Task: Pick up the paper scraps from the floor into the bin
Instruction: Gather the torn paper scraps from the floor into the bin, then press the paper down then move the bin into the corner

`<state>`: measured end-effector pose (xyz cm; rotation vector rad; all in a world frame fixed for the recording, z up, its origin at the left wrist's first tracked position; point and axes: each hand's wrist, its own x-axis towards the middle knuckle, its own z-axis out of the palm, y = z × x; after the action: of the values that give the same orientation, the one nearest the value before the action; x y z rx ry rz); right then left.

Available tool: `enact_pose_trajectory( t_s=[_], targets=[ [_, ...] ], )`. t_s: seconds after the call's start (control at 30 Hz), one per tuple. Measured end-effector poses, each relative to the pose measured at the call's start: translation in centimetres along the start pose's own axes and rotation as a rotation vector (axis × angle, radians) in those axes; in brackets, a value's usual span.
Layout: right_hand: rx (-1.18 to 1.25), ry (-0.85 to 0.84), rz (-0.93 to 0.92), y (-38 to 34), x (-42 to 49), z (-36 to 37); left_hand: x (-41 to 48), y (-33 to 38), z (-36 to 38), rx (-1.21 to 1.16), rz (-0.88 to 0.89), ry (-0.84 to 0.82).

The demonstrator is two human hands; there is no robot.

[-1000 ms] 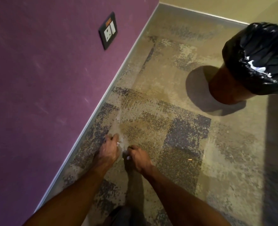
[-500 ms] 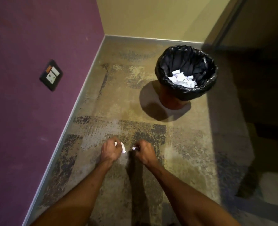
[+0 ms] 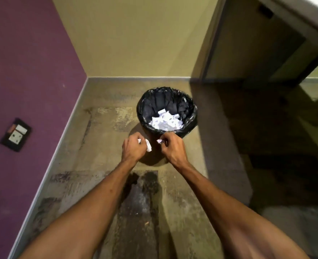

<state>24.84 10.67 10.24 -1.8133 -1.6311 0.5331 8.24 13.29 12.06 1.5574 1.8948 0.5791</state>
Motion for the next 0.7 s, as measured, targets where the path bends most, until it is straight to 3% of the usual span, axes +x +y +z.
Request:
enact_pose_trajectory(
  t_s=[0.23, 0.7],
  targets=[
    [-0.011, 0.111, 0.057, 0.4, 6.7, -3.5, 5.8, 7.0, 2.4, -0.023, 0.097, 0.044],
    [-0.053, 0.099, 0.353, -2.5, 11.6, -3.2, 11.1, 8.8, 0.8, -0.07, -0.025, -0.048]
  ],
)
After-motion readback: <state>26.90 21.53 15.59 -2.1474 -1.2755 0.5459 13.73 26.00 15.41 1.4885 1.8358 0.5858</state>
